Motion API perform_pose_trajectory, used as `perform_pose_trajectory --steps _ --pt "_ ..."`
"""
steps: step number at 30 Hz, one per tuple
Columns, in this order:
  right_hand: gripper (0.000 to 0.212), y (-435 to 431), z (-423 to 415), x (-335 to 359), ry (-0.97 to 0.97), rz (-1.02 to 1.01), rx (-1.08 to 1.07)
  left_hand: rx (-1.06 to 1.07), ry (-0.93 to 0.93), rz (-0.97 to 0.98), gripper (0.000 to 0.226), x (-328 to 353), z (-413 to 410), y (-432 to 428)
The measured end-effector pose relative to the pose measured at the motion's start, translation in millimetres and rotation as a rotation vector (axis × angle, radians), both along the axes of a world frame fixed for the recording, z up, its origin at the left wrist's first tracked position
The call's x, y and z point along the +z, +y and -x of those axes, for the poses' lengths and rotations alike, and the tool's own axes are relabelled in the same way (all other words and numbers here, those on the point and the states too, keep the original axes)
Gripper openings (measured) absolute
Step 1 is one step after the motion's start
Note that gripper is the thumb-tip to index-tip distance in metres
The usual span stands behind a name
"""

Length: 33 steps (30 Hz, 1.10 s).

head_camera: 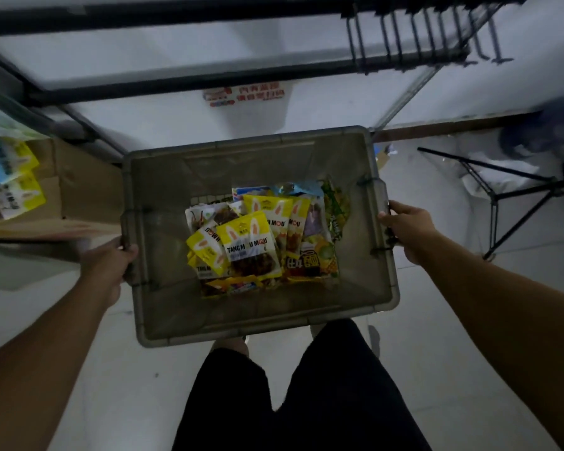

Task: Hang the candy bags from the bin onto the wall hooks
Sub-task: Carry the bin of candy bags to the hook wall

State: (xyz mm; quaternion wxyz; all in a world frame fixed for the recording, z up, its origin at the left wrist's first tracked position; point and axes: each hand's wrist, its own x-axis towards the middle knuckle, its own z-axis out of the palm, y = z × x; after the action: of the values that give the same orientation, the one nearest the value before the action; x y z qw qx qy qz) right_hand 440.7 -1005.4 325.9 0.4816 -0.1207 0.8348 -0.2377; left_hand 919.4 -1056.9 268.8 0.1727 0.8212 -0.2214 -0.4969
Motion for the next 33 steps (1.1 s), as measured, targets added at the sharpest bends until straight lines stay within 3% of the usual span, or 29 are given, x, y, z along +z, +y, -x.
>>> perform_pose_trajectory --steps 18,33 --pt "0.05 -58.8 -5.8 -222.9 0.01 -0.096 0.001 0.0 -0.001 -0.038 0.041 -218.9 -22.5 -45.2" --pt "0.046 -83.6 -15.9 -354.0 0.042 -0.111 -0.066 -0.042 0.014 -0.113 0.039 -327.7 -28.3 -79.1"
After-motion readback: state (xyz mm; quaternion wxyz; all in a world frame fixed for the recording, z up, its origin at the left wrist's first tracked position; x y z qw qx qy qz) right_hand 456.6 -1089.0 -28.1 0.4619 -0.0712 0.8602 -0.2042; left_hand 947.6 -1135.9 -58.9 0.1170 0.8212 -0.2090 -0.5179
